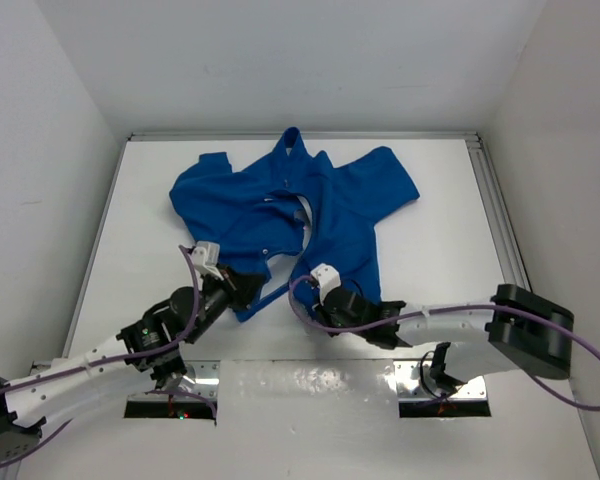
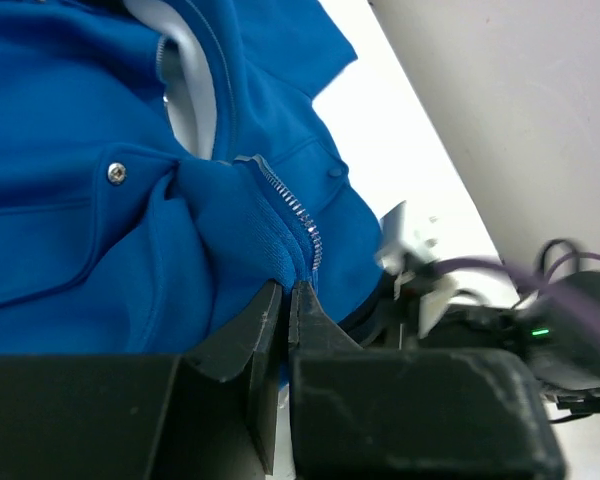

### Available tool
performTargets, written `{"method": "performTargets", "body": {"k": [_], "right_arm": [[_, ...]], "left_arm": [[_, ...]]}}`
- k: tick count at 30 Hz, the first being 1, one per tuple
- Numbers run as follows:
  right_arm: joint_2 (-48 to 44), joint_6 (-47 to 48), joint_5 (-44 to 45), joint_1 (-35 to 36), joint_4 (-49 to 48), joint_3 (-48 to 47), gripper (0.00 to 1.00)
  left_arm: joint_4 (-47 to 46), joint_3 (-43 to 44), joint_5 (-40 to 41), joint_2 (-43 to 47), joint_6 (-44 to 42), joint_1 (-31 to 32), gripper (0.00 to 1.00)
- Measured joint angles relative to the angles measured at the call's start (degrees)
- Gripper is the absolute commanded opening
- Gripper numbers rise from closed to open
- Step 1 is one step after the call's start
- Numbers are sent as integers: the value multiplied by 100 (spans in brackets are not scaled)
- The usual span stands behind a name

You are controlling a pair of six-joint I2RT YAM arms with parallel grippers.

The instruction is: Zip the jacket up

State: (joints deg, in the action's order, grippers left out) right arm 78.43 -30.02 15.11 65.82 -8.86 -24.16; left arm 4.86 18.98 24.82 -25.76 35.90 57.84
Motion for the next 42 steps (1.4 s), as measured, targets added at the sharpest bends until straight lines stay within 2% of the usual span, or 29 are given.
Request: {"method": "performTargets", "body": {"k": [8, 13, 15, 30, 42], "right_arm": [[-968, -17, 970, 0, -1943, 411, 0], [-1130, -37, 1550, -4, -3257, 588, 0], [-1128, -81, 1661, -4, -3506, 654, 0], [-1169, -603, 1639, -4, -3773, 769, 0], [-1180, -754, 1620, -4, -3733, 769, 0]], "left_arm": [[-846, -153, -140, -643, -11, 0, 0], [-1412, -118, 15, -1252, -122, 0, 0], [-1609, -107, 74, -1449, -203, 0, 0], [-2841, 13, 173, -2035, -785, 0, 0], [-3226, 4, -61, -2238, -890, 0, 0]]}}
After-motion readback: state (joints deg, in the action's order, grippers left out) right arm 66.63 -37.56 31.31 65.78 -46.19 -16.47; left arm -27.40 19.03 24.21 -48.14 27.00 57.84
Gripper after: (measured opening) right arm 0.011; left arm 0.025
